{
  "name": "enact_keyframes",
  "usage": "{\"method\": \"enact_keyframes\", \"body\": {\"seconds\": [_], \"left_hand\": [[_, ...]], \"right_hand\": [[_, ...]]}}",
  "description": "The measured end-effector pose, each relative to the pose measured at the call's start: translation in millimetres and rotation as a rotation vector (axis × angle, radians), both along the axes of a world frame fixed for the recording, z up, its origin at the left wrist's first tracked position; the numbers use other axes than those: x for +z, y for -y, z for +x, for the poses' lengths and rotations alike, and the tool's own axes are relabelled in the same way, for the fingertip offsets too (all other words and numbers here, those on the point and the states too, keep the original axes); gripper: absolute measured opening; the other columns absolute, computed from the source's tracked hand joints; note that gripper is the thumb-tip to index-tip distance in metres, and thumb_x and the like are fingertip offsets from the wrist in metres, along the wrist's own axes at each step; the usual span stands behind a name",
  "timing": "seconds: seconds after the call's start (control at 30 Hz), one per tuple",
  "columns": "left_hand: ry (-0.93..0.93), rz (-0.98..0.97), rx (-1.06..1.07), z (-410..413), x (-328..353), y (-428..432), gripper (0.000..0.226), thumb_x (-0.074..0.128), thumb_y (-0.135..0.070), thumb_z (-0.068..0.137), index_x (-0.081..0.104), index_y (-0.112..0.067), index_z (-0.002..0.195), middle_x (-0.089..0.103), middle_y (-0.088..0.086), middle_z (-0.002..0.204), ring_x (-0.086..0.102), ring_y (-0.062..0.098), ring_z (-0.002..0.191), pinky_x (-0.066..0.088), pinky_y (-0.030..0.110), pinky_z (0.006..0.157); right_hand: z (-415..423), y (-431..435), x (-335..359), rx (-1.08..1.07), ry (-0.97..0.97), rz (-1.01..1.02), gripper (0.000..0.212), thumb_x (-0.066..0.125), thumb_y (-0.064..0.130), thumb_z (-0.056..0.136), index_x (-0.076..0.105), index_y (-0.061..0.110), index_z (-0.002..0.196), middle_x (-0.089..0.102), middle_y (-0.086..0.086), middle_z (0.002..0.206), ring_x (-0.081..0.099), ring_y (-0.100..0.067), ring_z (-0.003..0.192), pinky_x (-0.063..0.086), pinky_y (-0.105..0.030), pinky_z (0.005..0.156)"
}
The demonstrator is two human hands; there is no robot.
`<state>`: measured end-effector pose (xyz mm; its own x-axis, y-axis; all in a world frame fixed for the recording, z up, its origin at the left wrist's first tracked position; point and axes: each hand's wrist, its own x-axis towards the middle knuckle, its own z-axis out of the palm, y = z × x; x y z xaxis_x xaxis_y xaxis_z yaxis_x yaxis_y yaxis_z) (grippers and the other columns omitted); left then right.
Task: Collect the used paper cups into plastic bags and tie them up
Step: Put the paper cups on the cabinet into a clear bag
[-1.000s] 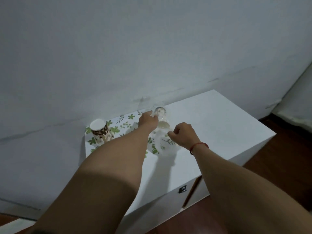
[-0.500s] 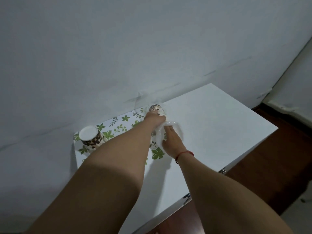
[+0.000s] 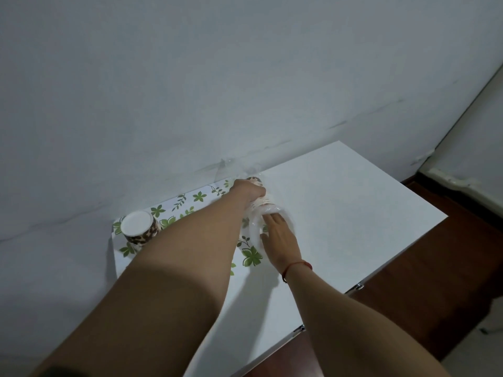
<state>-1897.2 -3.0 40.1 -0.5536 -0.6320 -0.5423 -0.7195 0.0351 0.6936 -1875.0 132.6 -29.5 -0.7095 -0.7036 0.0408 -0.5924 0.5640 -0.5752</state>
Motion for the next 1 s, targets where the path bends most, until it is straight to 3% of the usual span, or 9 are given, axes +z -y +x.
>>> {"method": "enact_keyframes", "body": {"seconds": [0.1,0.2,0.33,0.5,0.6,0.67,0.73,0.83,1.0], "left_hand": [[-0.008,-0.032,0.074,-4.0,-5.8,1.5,0.056,0.063,-0.025,0.083,0.049,-0.007,0.134,0.060,0.012,0.129,0.061,0.027,0.114,0.052,0.032,0.095],[0.001,-0.043,0.130,-4.4,-4.7,0.7,0.060,0.065,-0.025,0.082,0.047,-0.010,0.137,0.061,0.011,0.128,0.063,0.026,0.111,0.051,0.029,0.085],[0.025,-0.005,0.136,-6.7,-9.7,2.2,0.066,0.064,-0.018,0.073,0.045,-0.007,0.135,0.061,0.013,0.125,0.064,0.028,0.108,0.053,0.032,0.091],[0.040,0.021,0.146,1.1,-11.6,2.8,0.048,0.056,-0.003,0.077,0.051,0.001,0.125,0.069,0.023,0.103,0.070,0.037,0.085,0.059,0.051,0.075],[-0.035,0.074,0.197,7.9,-13.0,9.1,0.037,0.057,0.007,0.080,0.057,0.002,0.117,0.068,0.027,0.104,0.071,0.040,0.081,0.059,0.057,0.063],[-0.086,0.108,0.244,11.4,-16.8,11.8,0.033,0.063,-0.001,0.084,0.060,-0.002,0.117,0.067,0.025,0.112,0.071,0.038,0.084,0.060,0.053,0.062],[-0.131,0.130,0.254,13.2,-21.5,11.7,0.045,0.065,-0.023,0.089,0.053,-0.012,0.131,0.065,0.021,0.118,0.071,0.035,0.084,0.061,0.049,0.068],[-0.182,0.213,0.288,13.7,-36.2,13.6,0.051,0.046,-0.047,0.094,0.053,-0.007,0.125,0.067,0.019,0.109,0.071,0.034,0.082,0.061,0.050,0.070],[-0.189,0.332,0.345,17.0,-39.5,18.8,0.032,0.060,-0.018,0.092,0.056,0.001,0.117,0.069,0.019,0.104,0.070,0.029,0.081,0.061,0.040,0.058]], "right_hand": [[-1.3,-0.9,7.1,-0.008,-0.078,-0.076,0.055,0.050,-0.001,0.087,0.043,0.017,0.139,0.041,0.003,0.148,0.044,-0.017,0.130,0.047,-0.027,0.091],[-16.0,6.0,17.4,-0.014,-0.069,-0.056,0.056,0.046,-0.002,0.087,0.043,0.015,0.139,0.043,0.001,0.147,0.050,-0.021,0.123,0.047,-0.026,0.084],[-29.9,21.2,24.2,-0.031,-0.106,0.058,0.032,0.045,0.000,0.087,0.062,0.006,0.113,0.057,-0.008,0.123,0.057,-0.029,0.108,0.051,-0.037,0.081],[-35.4,26.0,31.3,-0.055,-0.151,0.148,0.034,0.043,0.002,0.092,0.057,0.006,0.123,0.047,-0.011,0.133,0.055,-0.028,0.112,0.049,-0.036,0.082],[-44.0,37.7,31.9,-0.096,-0.122,0.168,0.036,0.045,0.000,0.092,0.052,0.005,0.127,0.046,-0.013,0.135,0.054,-0.027,0.117,0.050,-0.033,0.088],[-49.3,47.3,34.5,-0.127,-0.104,0.198,0.033,0.049,0.001,0.091,0.053,0.004,0.124,0.055,-0.014,0.127,0.058,-0.027,0.113,0.051,-0.033,0.089],[-52.9,53.5,36.6,-0.163,-0.094,0.238,0.028,0.053,0.006,0.091,0.056,0.005,0.119,0.063,-0.013,0.116,0.062,-0.027,0.107,0.054,-0.034,0.085],[-54.6,58.5,35.3,-0.196,-0.072,0.278,0.025,0.054,0.012,0.090,0.059,0.007,0.113,0.067,-0.010,0.106,0.065,-0.026,0.100,0.054,-0.033,0.079],[-59.1,58.6,28.8,-0.268,-0.008,0.262,0.022,0.048,0.007,0.093,0.063,0.004,0.108,0.068,-0.012,0.108,0.066,-0.028,0.100,0.051,-0.033,0.080]]}}
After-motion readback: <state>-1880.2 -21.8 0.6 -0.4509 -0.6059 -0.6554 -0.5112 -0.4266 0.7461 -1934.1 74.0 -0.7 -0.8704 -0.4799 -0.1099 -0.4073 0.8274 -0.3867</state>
